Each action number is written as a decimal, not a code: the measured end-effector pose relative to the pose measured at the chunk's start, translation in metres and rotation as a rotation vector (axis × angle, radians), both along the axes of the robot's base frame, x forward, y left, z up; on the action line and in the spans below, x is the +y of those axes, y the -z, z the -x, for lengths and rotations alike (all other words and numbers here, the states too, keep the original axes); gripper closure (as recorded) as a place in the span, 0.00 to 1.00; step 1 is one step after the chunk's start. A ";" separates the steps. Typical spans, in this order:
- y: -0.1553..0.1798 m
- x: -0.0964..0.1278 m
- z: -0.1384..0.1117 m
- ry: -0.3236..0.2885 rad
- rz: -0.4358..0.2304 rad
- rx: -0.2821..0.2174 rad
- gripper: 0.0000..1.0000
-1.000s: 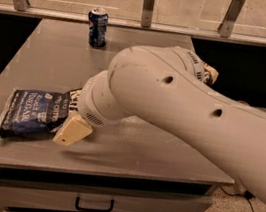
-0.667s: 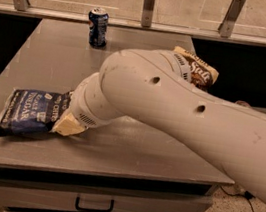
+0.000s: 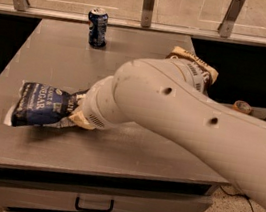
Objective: Move blue chip bag near brown chip bag
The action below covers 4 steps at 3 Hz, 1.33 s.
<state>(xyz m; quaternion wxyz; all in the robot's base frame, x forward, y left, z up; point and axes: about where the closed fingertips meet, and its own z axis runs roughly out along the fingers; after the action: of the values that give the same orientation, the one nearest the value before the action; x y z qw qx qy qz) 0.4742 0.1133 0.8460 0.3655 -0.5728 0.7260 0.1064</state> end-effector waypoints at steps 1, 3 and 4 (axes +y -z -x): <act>-0.018 -0.070 -0.007 0.209 0.021 -0.065 1.00; -0.055 -0.176 -0.005 0.479 0.155 -0.191 0.82; -0.055 -0.186 -0.009 0.507 0.158 -0.199 0.58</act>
Offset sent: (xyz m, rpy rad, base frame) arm -0.0011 -0.2311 0.0785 -0.2131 -0.2542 -0.6307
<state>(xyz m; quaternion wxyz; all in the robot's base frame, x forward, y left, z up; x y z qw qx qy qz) 0.4828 -0.0727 0.9008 0.4040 -0.4072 0.8127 -0.1024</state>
